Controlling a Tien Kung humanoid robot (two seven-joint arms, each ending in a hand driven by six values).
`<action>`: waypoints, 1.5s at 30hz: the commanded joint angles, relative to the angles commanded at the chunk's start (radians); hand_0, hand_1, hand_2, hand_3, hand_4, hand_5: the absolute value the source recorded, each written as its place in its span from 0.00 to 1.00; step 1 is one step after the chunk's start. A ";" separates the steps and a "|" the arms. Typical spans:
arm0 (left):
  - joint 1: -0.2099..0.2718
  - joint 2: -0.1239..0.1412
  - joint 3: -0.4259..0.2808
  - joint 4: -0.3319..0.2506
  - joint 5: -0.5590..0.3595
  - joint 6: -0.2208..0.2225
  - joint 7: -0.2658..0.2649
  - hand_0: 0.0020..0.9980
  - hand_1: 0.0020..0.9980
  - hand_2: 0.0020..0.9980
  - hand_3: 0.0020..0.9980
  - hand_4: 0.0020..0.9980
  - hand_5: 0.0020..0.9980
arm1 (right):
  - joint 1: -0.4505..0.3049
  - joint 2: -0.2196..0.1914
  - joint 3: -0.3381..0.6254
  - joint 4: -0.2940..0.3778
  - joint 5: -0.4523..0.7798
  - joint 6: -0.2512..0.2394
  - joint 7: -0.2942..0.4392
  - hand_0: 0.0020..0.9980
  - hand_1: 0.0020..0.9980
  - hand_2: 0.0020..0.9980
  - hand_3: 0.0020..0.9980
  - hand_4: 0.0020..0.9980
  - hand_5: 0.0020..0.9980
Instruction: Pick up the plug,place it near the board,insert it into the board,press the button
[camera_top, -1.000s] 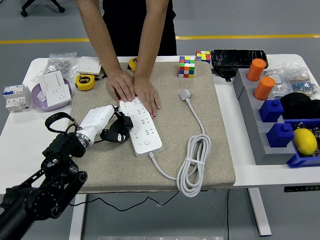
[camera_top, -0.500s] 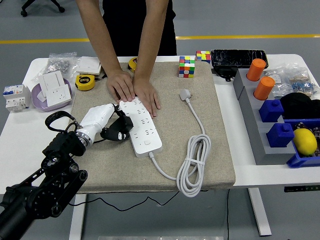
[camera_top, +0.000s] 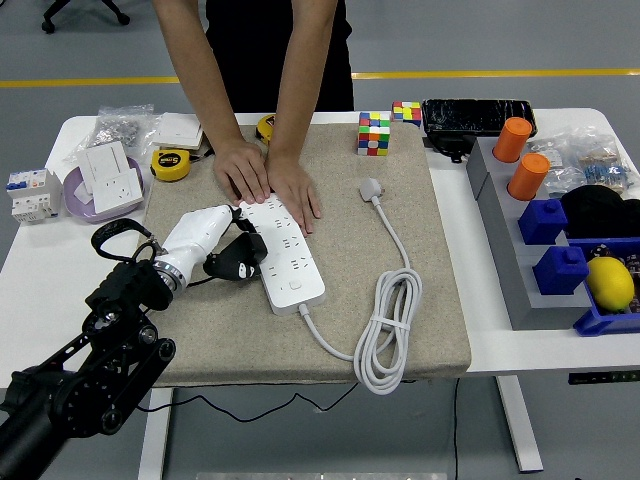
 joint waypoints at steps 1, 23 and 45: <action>0.000 0.000 0.000 -0.001 0.000 -0.002 0.001 0.73 0.77 0.68 0.59 1.00 0.18 | 0.000 0.000 0.000 0.000 0.000 0.000 0.000 0.88 0.75 0.74 0.77 1.00 0.84; 0.047 0.017 -0.044 -0.140 -0.033 -0.030 0.016 0.74 0.79 0.71 0.63 1.00 0.21 | -0.002 0.000 -0.009 0.000 0.002 0.000 -0.002 0.88 0.75 0.74 0.77 1.00 0.84; 0.269 0.013 0.013 -0.340 -0.671 0.153 -0.037 1.00 1.00 1.00 1.00 1.00 1.00 | -0.005 0.003 -0.003 0.000 0.004 0.000 0.000 0.88 0.75 0.74 0.77 1.00 0.84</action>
